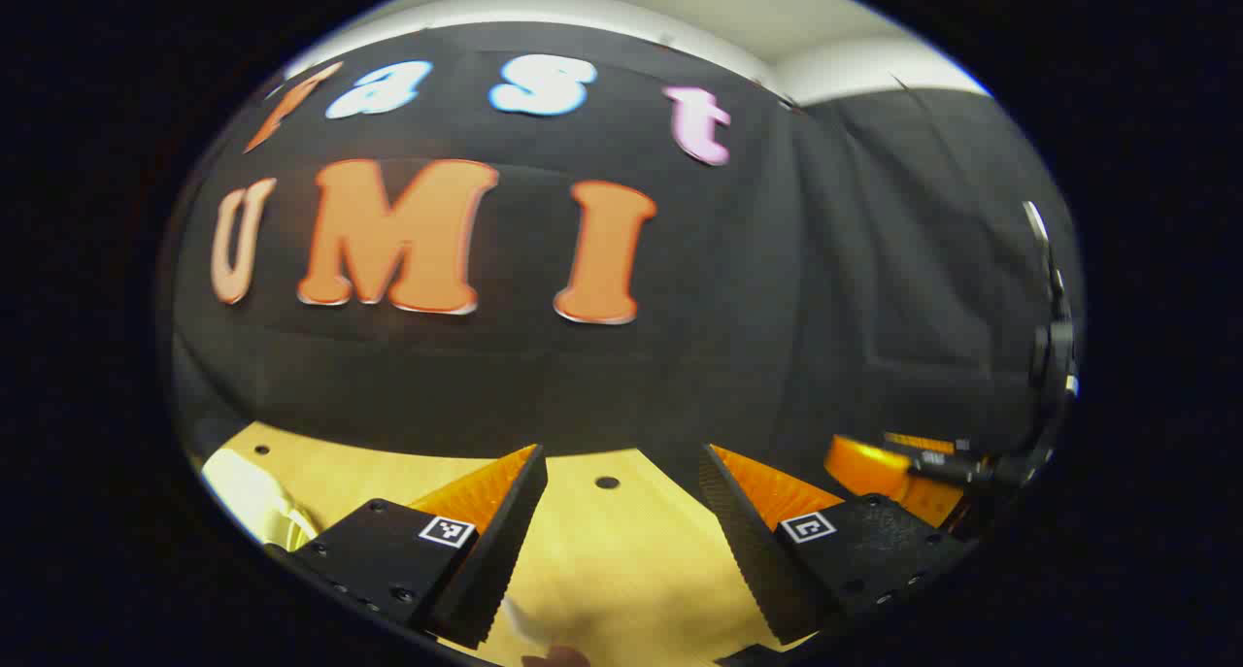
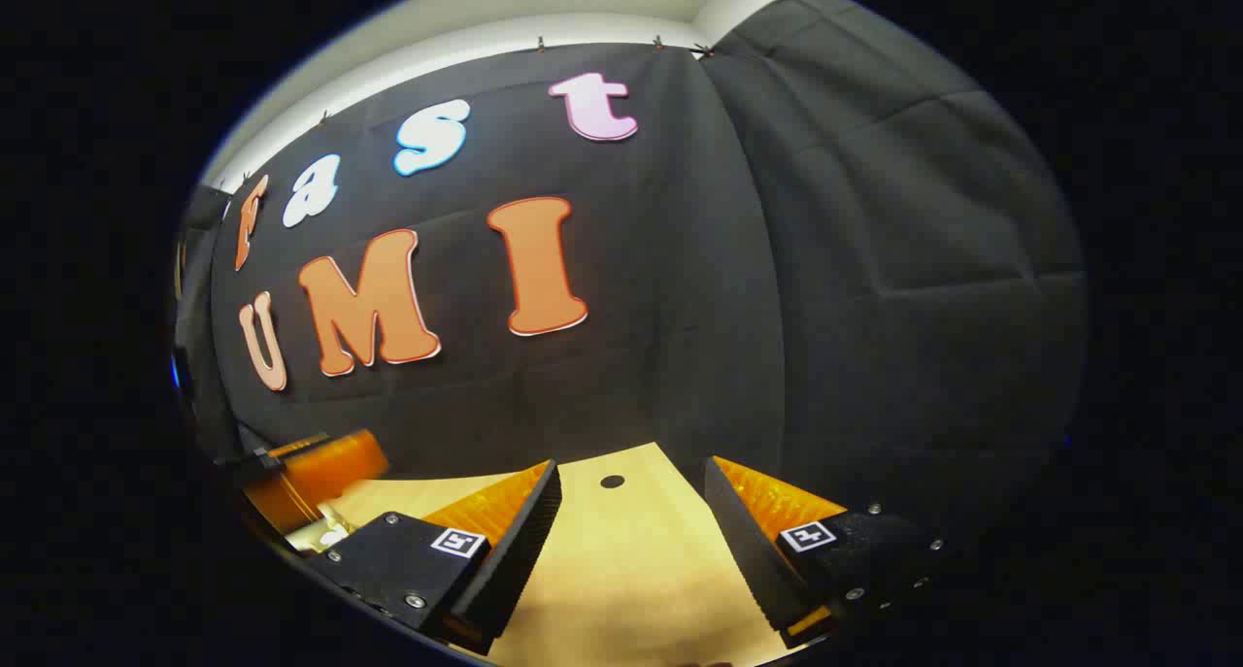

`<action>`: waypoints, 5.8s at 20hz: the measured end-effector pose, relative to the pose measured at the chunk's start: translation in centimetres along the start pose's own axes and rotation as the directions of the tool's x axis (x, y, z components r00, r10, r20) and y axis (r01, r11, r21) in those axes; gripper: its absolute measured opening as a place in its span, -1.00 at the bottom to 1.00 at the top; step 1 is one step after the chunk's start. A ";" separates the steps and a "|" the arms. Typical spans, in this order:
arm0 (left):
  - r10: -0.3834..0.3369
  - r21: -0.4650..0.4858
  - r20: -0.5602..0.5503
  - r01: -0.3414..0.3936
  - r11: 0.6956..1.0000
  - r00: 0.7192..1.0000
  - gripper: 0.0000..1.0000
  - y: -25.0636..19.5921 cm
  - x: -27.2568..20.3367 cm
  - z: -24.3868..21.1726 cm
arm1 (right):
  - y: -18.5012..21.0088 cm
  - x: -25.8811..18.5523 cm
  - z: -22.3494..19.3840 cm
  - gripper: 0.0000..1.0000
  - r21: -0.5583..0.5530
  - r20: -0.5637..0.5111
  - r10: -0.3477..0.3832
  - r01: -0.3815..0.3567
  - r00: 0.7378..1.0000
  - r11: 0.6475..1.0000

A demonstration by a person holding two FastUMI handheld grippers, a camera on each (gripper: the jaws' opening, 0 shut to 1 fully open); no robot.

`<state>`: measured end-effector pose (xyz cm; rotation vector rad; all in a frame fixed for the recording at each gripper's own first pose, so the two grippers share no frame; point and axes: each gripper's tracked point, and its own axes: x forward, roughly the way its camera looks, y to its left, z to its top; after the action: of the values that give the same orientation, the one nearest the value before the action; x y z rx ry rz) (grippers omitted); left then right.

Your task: First open the suitcase, pack the skin care products into it, and then close the suitcase.

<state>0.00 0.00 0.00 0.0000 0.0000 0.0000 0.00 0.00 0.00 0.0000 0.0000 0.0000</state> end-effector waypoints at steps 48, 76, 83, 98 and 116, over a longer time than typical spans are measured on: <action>0.355 0.743 -0.315 -0.003 0.669 0.880 0.97 33.2 -13.5 -11.4 | 15.6 -1.6 -7.8 0.90 -0.096 -0.243 0.064 -0.090 0.968 0.991; 0.479 0.874 -0.473 0.325 0.362 0.739 -0.47 36.8 -6.8 -23.6 | 9.3 -0.7 -9.8 0.90 -0.120 -0.300 -0.110 0.077 0.947 0.990; 0.424 0.781 -0.539 0.243 0.576 0.728 -0.97 36.4 -7.5 -18.9 | 13.4 -1.0 -8.9 0.91 -0.101 -0.274 -0.052 0.025 0.960 0.995; 0.271 0.417 -0.523 -0.034 0.908 0.808 -0.97 48.8 -9.2 -2.1 | 30.5 -1.3 -5.3 0.91 -0.098 -0.176 0.055 -0.073 0.983 0.993; 0.256 0.102 -0.673 -0.256 0.961 0.694 -0.97 77.1 -19.2 -14.2 | 44.9 -2.2 -5.5 0.91 -0.151 -0.168 0.030 -0.056 0.985 0.987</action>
<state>-19.21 77.06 -14.22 -0.0002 0.7516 0.2863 -2.23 44.88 -5.54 -0.1559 0.1657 0.0434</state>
